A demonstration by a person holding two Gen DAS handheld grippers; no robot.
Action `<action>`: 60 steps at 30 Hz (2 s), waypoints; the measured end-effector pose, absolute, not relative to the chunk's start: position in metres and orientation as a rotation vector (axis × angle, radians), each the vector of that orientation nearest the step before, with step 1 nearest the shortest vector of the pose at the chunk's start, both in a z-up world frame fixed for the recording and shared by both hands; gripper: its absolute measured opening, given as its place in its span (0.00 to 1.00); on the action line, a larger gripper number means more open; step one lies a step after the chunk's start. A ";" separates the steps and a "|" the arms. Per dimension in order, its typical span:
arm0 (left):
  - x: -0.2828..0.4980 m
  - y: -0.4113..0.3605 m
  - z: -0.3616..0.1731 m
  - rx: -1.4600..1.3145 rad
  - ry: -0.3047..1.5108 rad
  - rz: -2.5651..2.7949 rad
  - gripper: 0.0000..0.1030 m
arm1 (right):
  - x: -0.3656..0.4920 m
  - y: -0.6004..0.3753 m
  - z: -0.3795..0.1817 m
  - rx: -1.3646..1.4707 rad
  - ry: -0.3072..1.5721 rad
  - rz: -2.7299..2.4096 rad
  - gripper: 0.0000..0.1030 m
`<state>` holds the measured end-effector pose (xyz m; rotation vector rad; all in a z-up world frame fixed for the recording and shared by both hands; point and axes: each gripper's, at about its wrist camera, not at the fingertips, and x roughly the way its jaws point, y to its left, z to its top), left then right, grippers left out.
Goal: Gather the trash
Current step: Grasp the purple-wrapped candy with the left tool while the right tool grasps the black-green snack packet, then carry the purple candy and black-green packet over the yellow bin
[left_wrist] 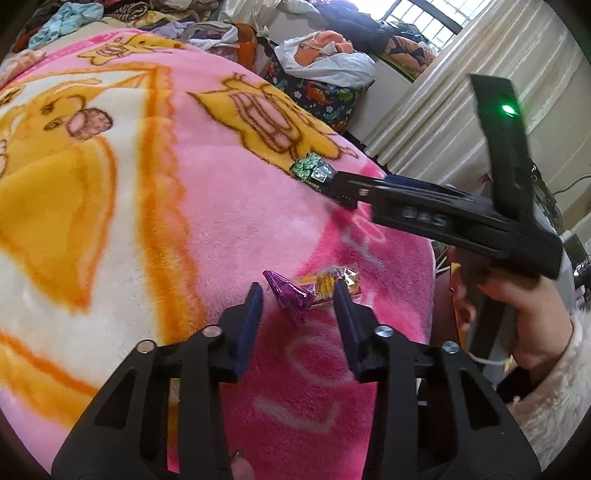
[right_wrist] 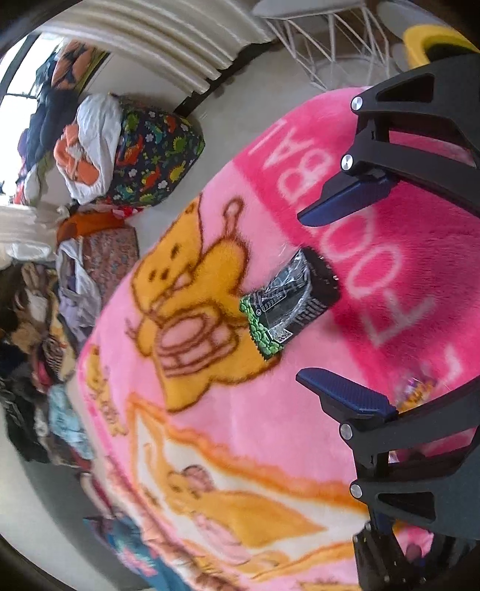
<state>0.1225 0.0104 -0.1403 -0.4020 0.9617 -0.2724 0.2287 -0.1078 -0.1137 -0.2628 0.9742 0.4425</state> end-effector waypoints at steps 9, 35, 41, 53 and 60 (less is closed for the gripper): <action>0.123 0.007 -0.142 -0.382 0.977 -0.287 0.17 | 0.248 -0.093 -0.139 -0.317 1.050 0.453 0.28; 0.112 -0.043 -0.089 -0.272 0.864 -0.371 0.15 | 0.135 -0.226 -0.058 0.122 0.852 0.371 0.19; 0.107 -0.068 -0.078 -0.241 0.842 -0.413 0.15 | 0.109 -0.260 -0.051 0.176 0.828 0.314 0.19; 0.098 -0.111 -0.067 -0.181 0.821 -0.480 0.15 | 0.069 -0.318 -0.048 0.253 0.802 0.218 0.19; 0.091 -0.133 -0.064 -0.144 0.815 -0.517 0.15 | 0.050 -0.344 -0.045 0.307 0.775 0.171 0.19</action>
